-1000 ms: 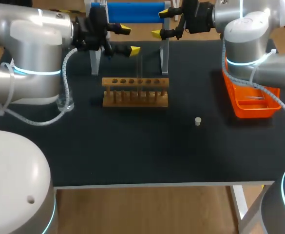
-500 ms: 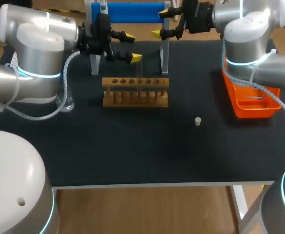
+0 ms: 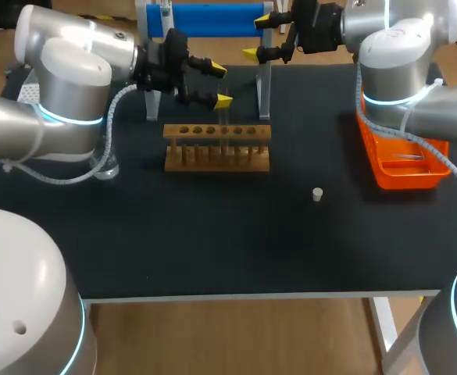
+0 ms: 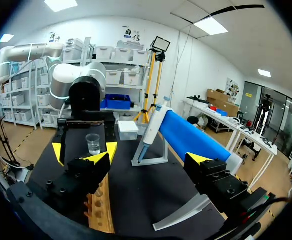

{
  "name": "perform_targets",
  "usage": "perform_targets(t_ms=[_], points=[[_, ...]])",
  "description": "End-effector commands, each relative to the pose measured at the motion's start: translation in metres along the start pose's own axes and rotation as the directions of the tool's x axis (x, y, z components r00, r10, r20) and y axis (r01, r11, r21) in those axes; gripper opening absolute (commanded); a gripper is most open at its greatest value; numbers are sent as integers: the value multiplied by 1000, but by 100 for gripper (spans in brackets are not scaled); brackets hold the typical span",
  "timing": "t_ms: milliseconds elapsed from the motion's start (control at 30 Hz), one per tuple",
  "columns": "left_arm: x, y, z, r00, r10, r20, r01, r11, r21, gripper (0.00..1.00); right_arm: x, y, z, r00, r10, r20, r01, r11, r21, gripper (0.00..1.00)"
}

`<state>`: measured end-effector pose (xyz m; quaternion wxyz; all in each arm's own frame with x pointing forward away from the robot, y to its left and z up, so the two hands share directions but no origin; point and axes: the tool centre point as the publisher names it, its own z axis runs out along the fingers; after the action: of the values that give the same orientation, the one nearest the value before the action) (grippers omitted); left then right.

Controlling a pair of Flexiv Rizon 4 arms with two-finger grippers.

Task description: Invert the test tube, pick up the pipette, mount the tip to pipette, aspirate from beaker and dispense into the tube, eject the tip, return the pipette, and cap with the stopper.

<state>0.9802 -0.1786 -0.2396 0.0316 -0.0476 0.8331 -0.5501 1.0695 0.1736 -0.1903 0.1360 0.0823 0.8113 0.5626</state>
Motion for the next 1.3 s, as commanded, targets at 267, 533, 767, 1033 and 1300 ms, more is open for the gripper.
perform_targets(t_ms=[267, 533, 767, 1033, 1300], points=[[2, 14, 19, 1000, -7, -2, 7, 1000, -16, 100, -1, 1, -1, 1000, 1, -4, -1, 1000, 4, 100], [0, 24, 28, 1000, 3, -8, -3, 999, -38, 100, -1, 1, -1, 1000, 1, -4, -1, 1000, 4, 100], [-4, 31, 34, 1000, 16, 11, -16, 998, -67, 100, -1, 1, -1, 1000, 1, -4, -1, 1000, 4, 100], [-5, 39, 37, 999, 8, 31, -5, 995, -95, 100, -1, 1, -1, 1000, 1, -4, -1, 1000, 4, 100], [-8, 43, 40, 1000, 5, 31, -1, 993, -114, 100, -1, 1, -1, 1000, 1, -4, -1, 1000, 4, 100]])
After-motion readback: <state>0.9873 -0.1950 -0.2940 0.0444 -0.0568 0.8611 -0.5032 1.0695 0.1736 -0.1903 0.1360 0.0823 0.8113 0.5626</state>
